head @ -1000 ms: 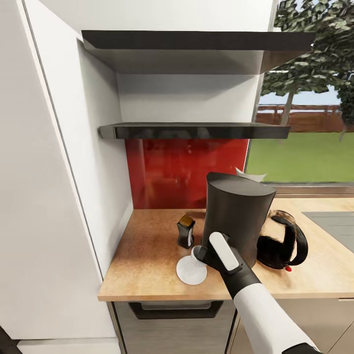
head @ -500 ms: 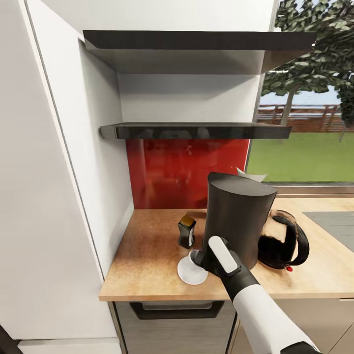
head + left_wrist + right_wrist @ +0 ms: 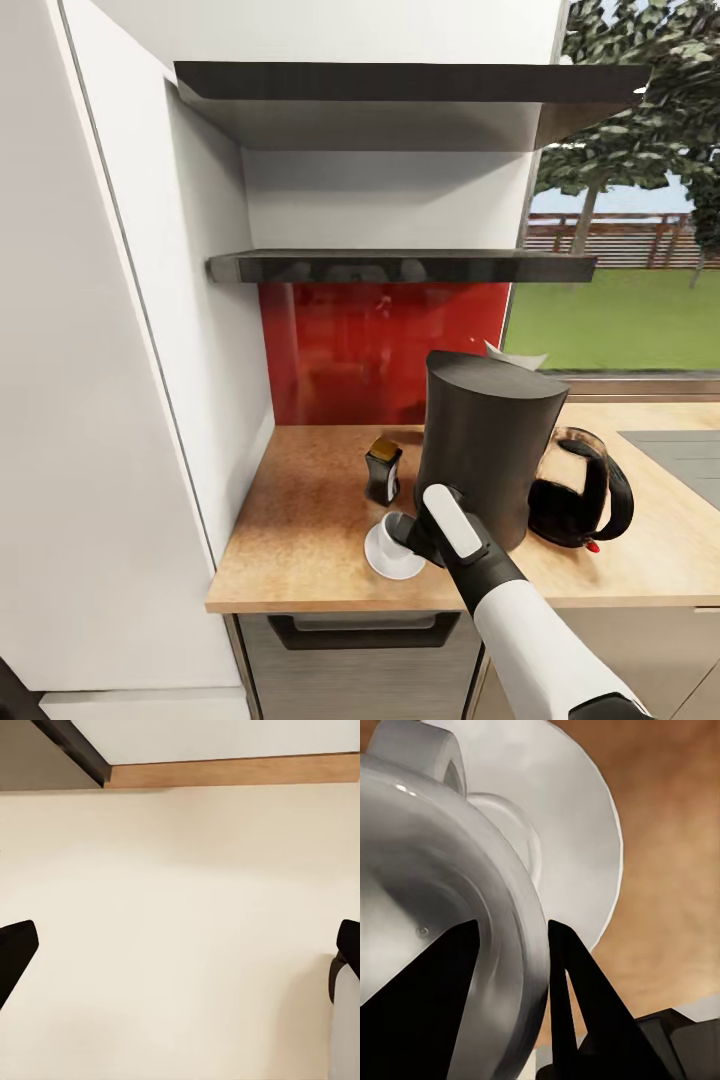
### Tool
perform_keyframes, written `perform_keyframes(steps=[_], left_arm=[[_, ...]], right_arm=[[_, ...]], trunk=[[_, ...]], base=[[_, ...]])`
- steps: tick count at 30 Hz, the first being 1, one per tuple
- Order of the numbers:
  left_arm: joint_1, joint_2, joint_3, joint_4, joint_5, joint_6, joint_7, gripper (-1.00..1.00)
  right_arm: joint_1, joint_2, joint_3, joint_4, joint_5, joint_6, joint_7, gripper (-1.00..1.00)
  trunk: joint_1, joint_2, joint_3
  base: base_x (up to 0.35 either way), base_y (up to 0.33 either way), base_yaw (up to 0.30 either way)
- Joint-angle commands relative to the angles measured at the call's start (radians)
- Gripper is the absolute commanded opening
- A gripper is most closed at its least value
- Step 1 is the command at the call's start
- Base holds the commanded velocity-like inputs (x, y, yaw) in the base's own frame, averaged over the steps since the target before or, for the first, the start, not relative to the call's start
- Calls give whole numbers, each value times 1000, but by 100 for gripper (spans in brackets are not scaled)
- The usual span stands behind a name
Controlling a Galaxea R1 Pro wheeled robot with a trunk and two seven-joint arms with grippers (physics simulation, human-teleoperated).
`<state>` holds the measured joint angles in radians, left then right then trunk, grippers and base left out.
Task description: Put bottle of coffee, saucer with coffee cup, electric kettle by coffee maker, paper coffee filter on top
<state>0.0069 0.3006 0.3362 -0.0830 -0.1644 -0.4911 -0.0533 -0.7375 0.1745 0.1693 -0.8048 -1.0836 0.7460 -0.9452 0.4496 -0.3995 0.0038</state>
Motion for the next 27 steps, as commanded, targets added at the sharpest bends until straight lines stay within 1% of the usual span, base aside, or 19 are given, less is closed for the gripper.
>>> perform_keyframes(steps=[1,6,13,24,25,27], left_arm=[[1,0,9,-1,-7,-1,-5,100],[1,0,9,-1,-7,-1,-5,100],[1,-1,9,-1,-7,-1,-5,100],[1,0,9,-1,-7,-2,-5,100],[1,0,9,-1,-7,-2,-5,100],[1,0,9,-1,-7,-1,-5,100]], right_arm=[[0,0,1,-1,-6,3,-7,-100],[0,0,0,-1,-6,-1,-8,-100],[0,0,0,-2,-4,-41,-12,-100],[0,0,1,-2,-4,-46,-14,-100],[0,0,1,-2,-4,-46,-14,100],[0,0,1,-2,-4,-46,-14,100]], trunk=[[0,-1,0],[0,-1,0],[0,-1,0],[0,-1,0],[0,-1,0],[0,-1,0]], base=[[0,0,0],[0,0,0],[0,0,0],[0,0,0],[0,0,0],[0,0,0]])
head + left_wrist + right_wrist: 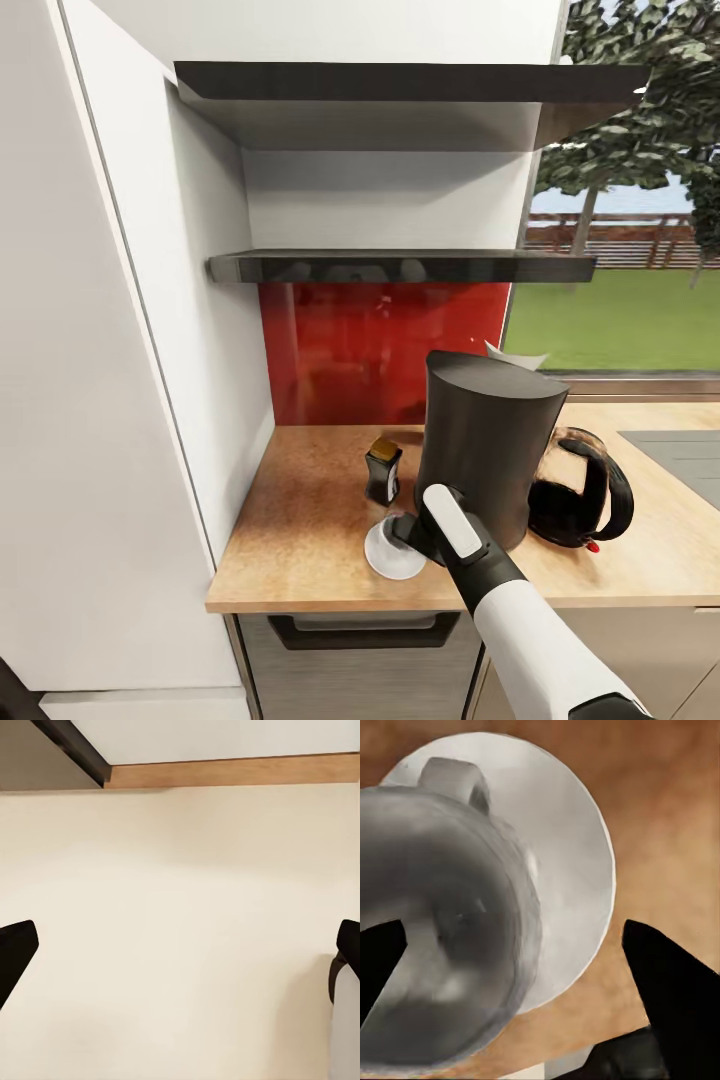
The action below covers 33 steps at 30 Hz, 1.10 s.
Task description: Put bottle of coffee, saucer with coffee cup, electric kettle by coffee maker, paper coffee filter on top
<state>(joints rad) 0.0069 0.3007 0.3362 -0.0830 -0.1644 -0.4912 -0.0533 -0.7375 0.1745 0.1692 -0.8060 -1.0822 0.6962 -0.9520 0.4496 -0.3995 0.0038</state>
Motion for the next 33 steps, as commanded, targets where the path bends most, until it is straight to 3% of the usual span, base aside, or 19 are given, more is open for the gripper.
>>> perform_keyframes(steps=[1,22,33], left_arm=[[1,0,9,-1,-7,-2,-5,100],[1,0,9,-1,-7,-2,-5,100],[1,-2,7,-3,-7,-3,-5,100]], right_arm=[[0,0,1,0,-5,3,-7,100],[0,0,1,-9,-7,3,-7,100],[0,0,3,-152,-9,5,-28,100]], trunk=[[0,-1,0],[0,-1,0],[0,-1,0]], base=[[0,0,0],[0,0,0],[0,0,0]])
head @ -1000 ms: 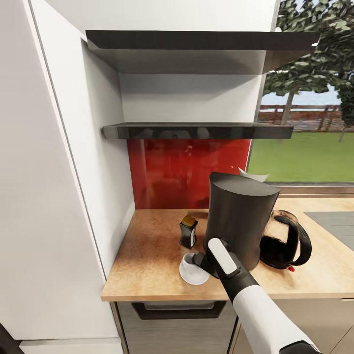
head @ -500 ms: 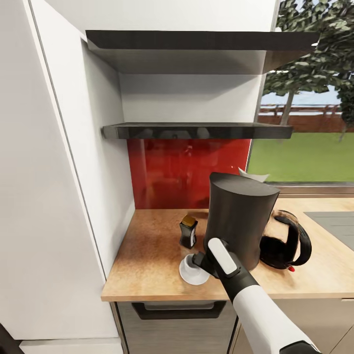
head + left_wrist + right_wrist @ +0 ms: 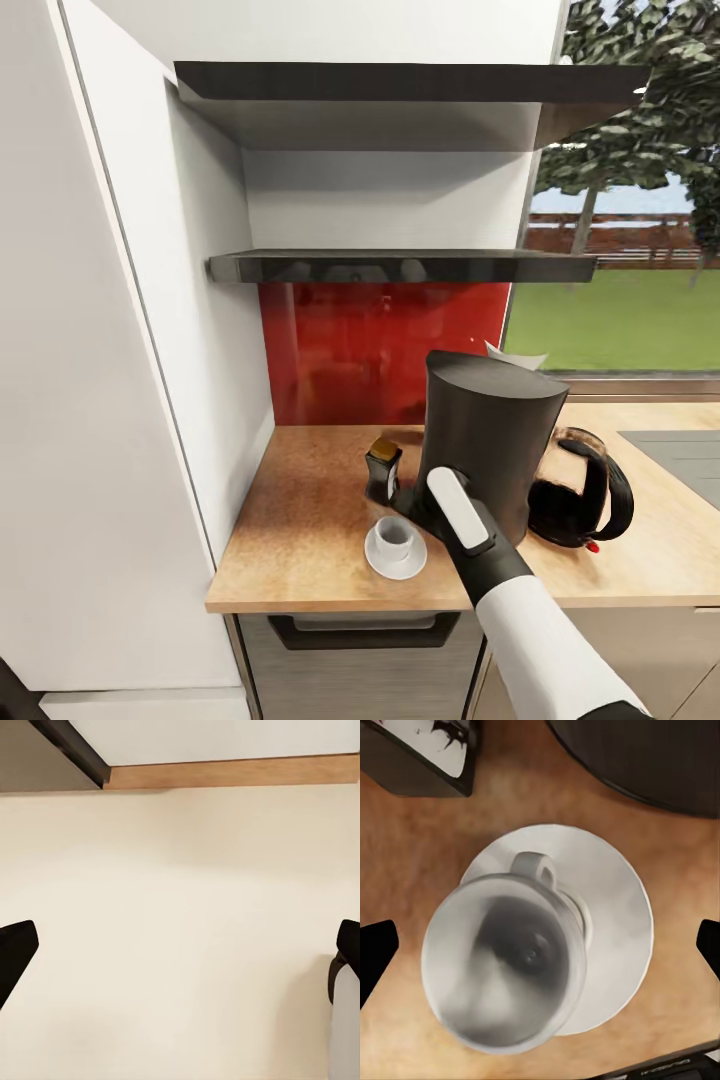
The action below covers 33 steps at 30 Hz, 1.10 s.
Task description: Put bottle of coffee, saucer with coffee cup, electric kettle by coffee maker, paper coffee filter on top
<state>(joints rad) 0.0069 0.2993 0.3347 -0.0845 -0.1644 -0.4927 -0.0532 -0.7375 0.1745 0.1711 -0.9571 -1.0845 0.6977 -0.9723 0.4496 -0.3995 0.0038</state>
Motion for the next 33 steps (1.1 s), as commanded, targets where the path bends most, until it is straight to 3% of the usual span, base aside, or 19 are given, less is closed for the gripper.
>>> perform_keyframes(steps=[1,11,33], left_arm=[[1,0,9,-1,-7,-1,-5,100],[1,0,10,-3,-7,-1,-5,100],[1,0,10,-3,-7,-1,-5,100]], right_arm=[[0,0,1,-4,-6,3,-9,100],[0,0,1,-9,-8,3,-10,100],[0,0,2,-9,-8,3,-8,100]], trunk=[[0,-1,0],[0,-1,0],[0,-1,0]], base=[[0,0,0],[-43,0,0],[-323,92,0]])
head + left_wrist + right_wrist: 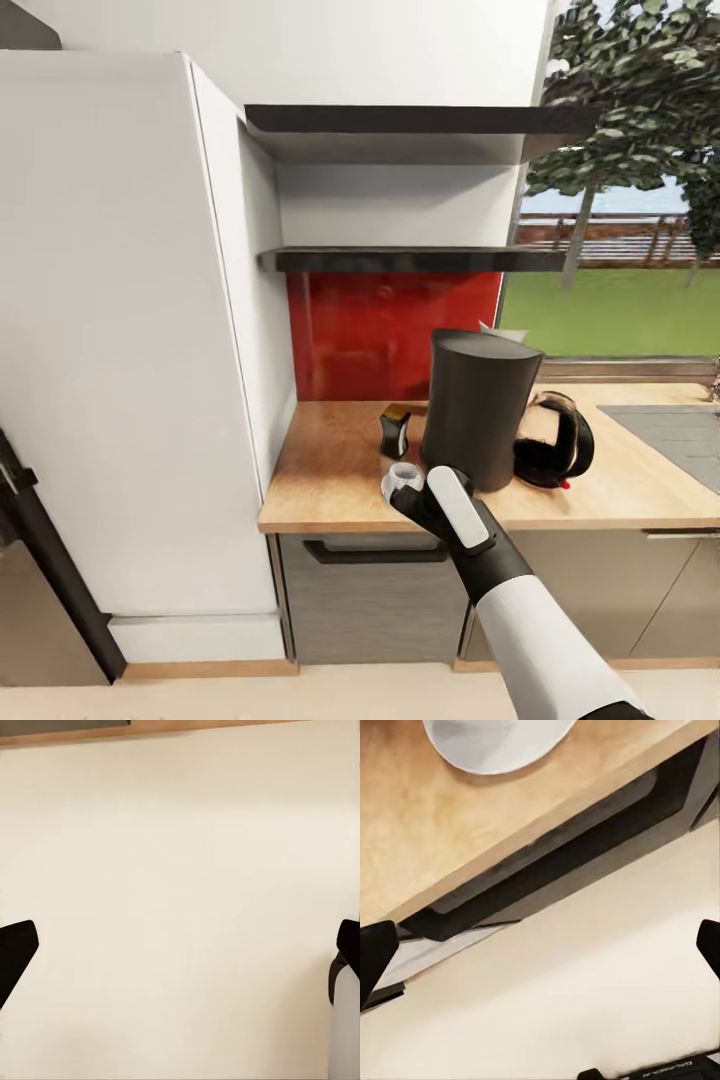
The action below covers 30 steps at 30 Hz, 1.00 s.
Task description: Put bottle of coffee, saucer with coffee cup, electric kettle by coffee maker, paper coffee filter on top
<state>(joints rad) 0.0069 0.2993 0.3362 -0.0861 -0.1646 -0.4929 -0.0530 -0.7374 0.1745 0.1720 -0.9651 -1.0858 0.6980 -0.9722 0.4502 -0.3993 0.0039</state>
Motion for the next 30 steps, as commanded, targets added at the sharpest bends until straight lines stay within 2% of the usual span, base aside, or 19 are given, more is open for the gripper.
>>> perform_keyframes(steps=[1,13,16,24,26,29,30], left_arm=[[1,0,9,-1,-7,-1,-5,100],[1,-1,11,-1,-7,-1,-5,100],[1,-1,12,-2,-7,-1,-5,100],[1,-1,15,-3,-7,-1,-5,100],[1,-1,15,-3,-7,-1,-5,100],[1,-2,15,-4,-7,-1,-5,100],[0,-2,15,-5,-7,-1,-5,100]], right_arm=[[0,0,1,-1,-6,3,-9,100],[0,0,1,15,-6,3,-7,100],[0,0,1,65,-4,3,-4,100],[0,0,7,283,12,3,5,100],[0,0,8,340,39,3,8,100],[0,0,9,437,121,3,38,100],[0,0,9,479,163,3,70,100]], trunk=[[0,-1,0],[0,-1,0],[0,-1,0],[0,-1,0],[0,-1,0],[0,-1,0],[0,-1,0]], base=[[-331,145,0],[-317,150,0],[-248,146,0],[-101,72,0],[-17,13,0],[-7,5,0],[-3,2,0]])
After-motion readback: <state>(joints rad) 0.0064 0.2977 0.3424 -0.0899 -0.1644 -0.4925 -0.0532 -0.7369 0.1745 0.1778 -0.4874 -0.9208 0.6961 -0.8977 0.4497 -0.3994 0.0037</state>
